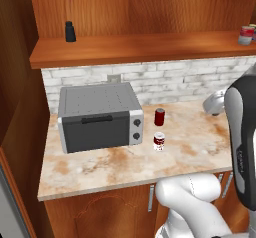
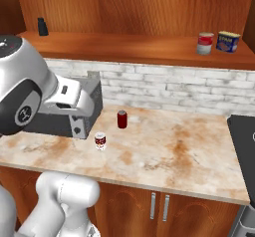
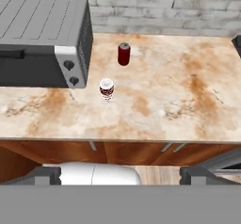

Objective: Pick the cans from the counter and place them in their designated side in the cabinet.

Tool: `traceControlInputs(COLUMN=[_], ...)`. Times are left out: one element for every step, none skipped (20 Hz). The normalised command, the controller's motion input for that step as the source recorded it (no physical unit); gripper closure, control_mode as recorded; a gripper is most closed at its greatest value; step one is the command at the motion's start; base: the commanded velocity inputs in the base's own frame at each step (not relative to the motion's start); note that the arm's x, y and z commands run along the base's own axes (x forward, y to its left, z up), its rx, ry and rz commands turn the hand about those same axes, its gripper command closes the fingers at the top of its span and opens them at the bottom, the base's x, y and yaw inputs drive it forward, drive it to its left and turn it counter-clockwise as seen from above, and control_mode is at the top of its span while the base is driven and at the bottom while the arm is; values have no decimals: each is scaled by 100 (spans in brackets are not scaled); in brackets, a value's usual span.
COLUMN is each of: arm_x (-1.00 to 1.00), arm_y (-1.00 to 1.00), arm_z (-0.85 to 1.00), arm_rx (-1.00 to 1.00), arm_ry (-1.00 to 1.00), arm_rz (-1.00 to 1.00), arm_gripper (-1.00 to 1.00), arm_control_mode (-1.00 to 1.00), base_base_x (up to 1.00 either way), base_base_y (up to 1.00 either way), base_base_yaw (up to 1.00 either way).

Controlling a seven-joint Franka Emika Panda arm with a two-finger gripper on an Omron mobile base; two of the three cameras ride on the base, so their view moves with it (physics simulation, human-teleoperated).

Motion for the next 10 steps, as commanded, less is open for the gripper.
traceControlInputs(arm_x=[2,1,0,0,0,2,4,4,5,10], arm_y=[11,14,12,12,14,13,12,11,12,10], arm_z=[-18,-10,-3,-3,0,0,0,0,0,0], arm_rx=[1,0,0,0,0,0,0,0,0,0], arm_ry=[0,0,-6,-5,-5,-6,-4,-5,-5,-3], arm_rz=[5,4,4,3,1,1,0,0,0,1], arm_gripper=[-100,-100,-100,-100,-100,-100,-100,-100,-100,-100], arm_control_mode=[-100,-100,-100,-100,-100,-100,-100,-100,-100,-100], base_base_x=[0,0,0,0,0,0,0,0,0,0], base_base_y=[0,0,0,0,0,0,0,0,0,0], base_base_yaw=[0,0,0,0,0,0,0,0,0,0])
